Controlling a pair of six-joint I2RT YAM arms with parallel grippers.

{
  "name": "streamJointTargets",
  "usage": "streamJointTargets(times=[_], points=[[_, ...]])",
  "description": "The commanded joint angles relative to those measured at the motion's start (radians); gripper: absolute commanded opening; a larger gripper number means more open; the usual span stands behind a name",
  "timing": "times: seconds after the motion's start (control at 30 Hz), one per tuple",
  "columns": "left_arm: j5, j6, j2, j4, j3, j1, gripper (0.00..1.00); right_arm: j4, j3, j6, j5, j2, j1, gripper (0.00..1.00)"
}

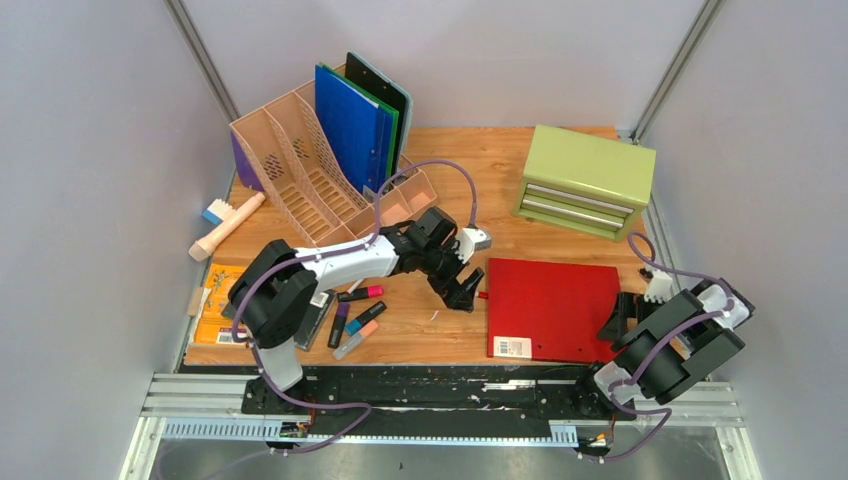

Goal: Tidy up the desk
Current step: Pick up the folder from the corner of the board.

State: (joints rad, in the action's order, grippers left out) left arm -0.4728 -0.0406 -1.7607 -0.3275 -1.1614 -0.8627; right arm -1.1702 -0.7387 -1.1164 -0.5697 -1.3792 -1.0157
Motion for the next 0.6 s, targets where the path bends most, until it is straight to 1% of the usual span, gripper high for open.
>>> streamJointTargets(times=[0.0,0.17,0.27,0.37,0.57], points=[[-0.113,-0.125,-0.034,0.054,-0.038,-0.004,1.00,-0.017,-0.019,0.096,-0.122,0.023,0.104,0.91],[-0.157,-0.207,-0.089,0.067,-0.037,-0.003,0.96,0.039,-0.040,0.217,-0.165,-0.013,0.219,0.88],[-0.170,-0.251,-0.102,0.088,-0.027,-0.002,0.92,0.075,-0.056,0.270,-0.180,-0.037,0.270,0.87],[-0.170,-0.287,-0.107,0.092,-0.014,-0.002,0.88,0.110,-0.078,0.308,-0.191,-0.064,0.289,0.85],[-0.166,-0.324,-0.091,0.105,0.015,-0.003,0.88,0.145,-0.097,0.340,-0.187,-0.109,0.291,0.84]])
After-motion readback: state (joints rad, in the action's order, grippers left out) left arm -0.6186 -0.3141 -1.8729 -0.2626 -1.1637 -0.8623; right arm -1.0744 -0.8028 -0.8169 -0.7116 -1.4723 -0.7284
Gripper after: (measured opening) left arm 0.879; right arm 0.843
